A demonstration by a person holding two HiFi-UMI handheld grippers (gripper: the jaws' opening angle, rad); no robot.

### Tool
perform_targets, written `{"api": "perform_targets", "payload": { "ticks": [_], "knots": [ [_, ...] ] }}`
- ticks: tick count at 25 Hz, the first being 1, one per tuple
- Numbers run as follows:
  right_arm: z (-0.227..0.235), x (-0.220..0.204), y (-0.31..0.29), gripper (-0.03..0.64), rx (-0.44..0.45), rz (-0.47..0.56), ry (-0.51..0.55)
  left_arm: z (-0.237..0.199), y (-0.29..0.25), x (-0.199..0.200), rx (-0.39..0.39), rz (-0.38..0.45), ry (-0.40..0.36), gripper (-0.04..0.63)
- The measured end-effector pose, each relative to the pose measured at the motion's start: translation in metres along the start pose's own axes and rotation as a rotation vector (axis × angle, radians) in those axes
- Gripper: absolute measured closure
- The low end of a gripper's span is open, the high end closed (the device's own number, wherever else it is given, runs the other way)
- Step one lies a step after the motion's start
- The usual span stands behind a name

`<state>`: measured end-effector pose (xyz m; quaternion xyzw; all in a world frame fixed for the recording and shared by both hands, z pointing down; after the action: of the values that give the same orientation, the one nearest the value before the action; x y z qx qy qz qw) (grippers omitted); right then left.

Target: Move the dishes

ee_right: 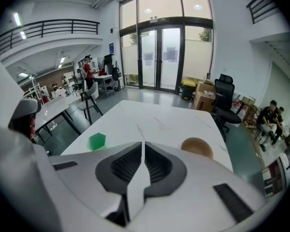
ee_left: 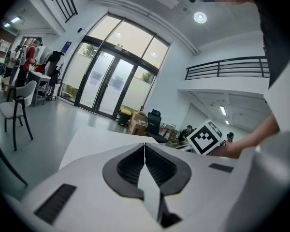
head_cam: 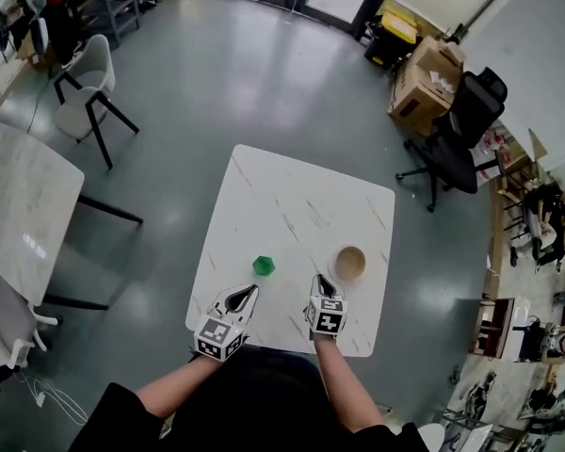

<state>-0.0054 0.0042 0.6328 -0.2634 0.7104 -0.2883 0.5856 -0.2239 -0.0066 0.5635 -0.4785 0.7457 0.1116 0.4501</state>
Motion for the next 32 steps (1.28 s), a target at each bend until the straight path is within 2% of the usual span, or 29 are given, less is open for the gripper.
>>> {"api": "perform_targets", "payload": {
  "ticks": [10, 11, 13, 16, 18, 21, 25, 32],
  "knots": [
    [0.127, -0.055, 0.005, 0.592, -0.047, -0.059, -0.142, 0.072, -0.107, -0.011, -0.061, -0.08, -0.036, 0.577],
    [0.138, -0.06, 0.002, 0.586, -0.038, -0.07, -0.149, 0.077, -0.12, -0.015, -0.058, -0.089, -0.033, 0.577],
    [0.156, -0.069, -0.007, 0.516, -0.016, -0.088, -0.159, 0.083, -0.145, -0.027, -0.056, -0.118, -0.015, 0.577],
    [0.182, -0.08, -0.019, 0.512, -0.002, -0.101, -0.156, 0.091, -0.185, -0.052, -0.049, -0.175, 0.015, 0.575],
    [0.198, -0.086, -0.027, 0.512, 0.011, -0.107, -0.157, 0.097, -0.209, -0.064, -0.025, -0.198, 0.006, 0.575],
    [0.215, -0.092, -0.042, 0.512, 0.041, -0.117, -0.166, 0.098, -0.238, -0.077, 0.019, -0.218, -0.002, 0.575],
    [0.231, -0.099, -0.057, 0.512, 0.082, -0.121, -0.198, 0.093, -0.269, -0.091, 0.073, -0.238, 0.033, 0.575],
    [0.235, -0.101, -0.077, 0.512, 0.145, -0.11, -0.211, 0.082, -0.309, -0.119, 0.106, -0.334, 0.024, 0.561]
  ]
}}
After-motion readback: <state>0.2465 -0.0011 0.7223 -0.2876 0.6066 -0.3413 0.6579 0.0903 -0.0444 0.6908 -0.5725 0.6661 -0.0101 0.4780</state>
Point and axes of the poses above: the fingertips, and each gripper's own axes: y backward along the fingers, z to its right, x out of its top, the point moved 4 cm from there along y, backward along the fingers, and after that the axes turned 13 degrees about y, right-handed, at the moved point
